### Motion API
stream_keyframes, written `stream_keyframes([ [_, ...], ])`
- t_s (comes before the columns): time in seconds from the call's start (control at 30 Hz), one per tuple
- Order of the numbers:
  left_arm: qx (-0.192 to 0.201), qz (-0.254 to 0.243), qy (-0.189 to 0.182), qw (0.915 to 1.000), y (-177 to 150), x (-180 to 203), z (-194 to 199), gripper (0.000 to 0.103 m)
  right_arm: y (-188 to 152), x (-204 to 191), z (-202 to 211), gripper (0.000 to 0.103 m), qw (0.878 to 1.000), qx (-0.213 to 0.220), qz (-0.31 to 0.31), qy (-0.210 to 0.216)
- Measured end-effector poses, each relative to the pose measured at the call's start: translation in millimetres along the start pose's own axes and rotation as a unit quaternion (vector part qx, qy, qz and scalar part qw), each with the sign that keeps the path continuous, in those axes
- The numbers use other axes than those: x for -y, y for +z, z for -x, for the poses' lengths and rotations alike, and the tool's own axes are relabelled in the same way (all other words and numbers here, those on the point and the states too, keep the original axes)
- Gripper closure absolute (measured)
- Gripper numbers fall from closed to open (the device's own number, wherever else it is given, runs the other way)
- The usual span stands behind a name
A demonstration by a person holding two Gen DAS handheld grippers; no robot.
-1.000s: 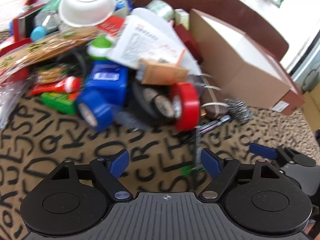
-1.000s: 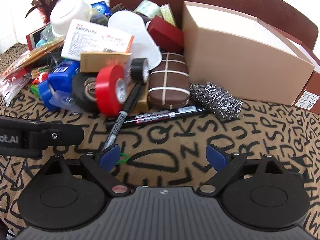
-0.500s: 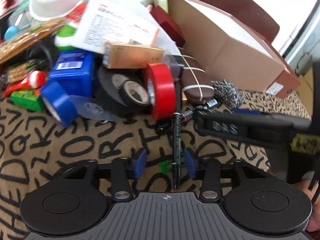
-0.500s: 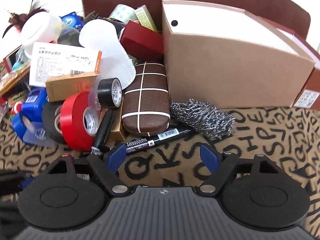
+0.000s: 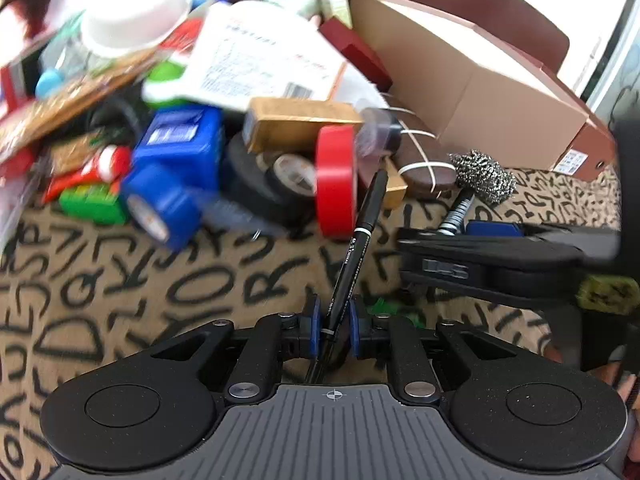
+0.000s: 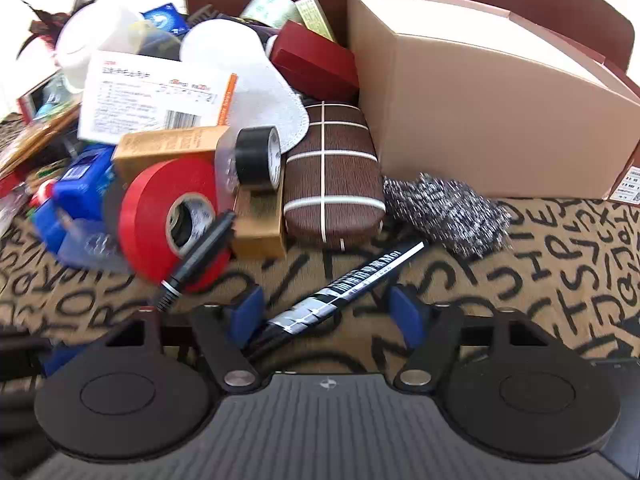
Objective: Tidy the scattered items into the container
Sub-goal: 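Grasp a black marker with the left gripper while the right gripper grasps another black marker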
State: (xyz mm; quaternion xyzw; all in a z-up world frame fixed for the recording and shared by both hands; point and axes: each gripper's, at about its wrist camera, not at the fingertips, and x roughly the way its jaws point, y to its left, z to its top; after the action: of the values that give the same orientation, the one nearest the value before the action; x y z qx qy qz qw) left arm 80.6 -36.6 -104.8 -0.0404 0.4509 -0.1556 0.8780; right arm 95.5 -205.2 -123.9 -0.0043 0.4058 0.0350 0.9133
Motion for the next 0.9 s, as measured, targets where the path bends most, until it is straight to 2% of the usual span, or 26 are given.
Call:
stream_keyframes([
  [0.07,-0.005,0.019,-0.006,0.9998,-3.1,-9.7,5.0,0.093,-6.5,4.0,9.5,0.050,1.000,0.001,0.009,0.013],
  [0.17,-0.017,0.037,-0.022,0.9989,-7.0,-19.1,13.6,0.097,-15.3,2.6,21.5,0.062,0.999,-0.004,0.045,0.028],
  [0.27,-0.037,0.049,-0.053,0.9967,-13.3,-25.9,19.6,0.100,-25.5,-0.7,33.9,0.071,0.994,-0.014,0.092,0.050],
  [0.37,-0.046,0.049,-0.067,0.9955,-21.1,-25.6,27.3,0.098,-35.1,-4.5,47.3,0.078,0.988,-0.038,0.131,0.066],
  [0.4,-0.044,0.047,-0.067,0.9957,-21.7,-24.9,29.6,0.092,-37.8,-6.1,51.3,0.078,0.986,-0.048,0.145,0.070],
  [0.43,-0.042,0.046,-0.065,0.9960,-22.3,-24.2,31.0,0.073,-42.8,-8.2,57.3,0.078,0.984,-0.053,0.154,0.073],
  [0.57,-0.027,0.025,-0.038,0.9986,-18.0,-13.8,24.3,0.063,-39.3,-11.7,59.7,0.075,0.989,-0.042,0.131,0.053],
  [0.63,-0.035,0.019,-0.033,0.9987,-15.5,-8.4,13.8,0.063,-38.6,-14.6,55.0,0.074,0.991,-0.039,0.123,0.043],
  [0.7,-0.031,0.008,-0.023,0.9992,-13.9,-4.9,10.3,0.090,-37.8,-18.3,51.5,0.074,0.991,-0.037,0.123,0.038],
  [0.73,-0.035,0.005,-0.016,0.9992,-12.5,-5.1,9.8,0.098,-37.2,-20.0,49.8,0.074,0.991,-0.036,0.126,0.037],
  [0.87,-0.037,0.010,-0.019,0.9991,-10.6,-6.3,7.8,0.096,-36.7,-20.5,47.2,0.074,0.991,-0.038,0.126,0.035],
  [0.9,-0.034,0.011,-0.018,0.9992,-11.0,-5.8,6.4,0.087,-36.2,-20.2,46.3,0.073,0.991,-0.040,0.123,0.034],
])
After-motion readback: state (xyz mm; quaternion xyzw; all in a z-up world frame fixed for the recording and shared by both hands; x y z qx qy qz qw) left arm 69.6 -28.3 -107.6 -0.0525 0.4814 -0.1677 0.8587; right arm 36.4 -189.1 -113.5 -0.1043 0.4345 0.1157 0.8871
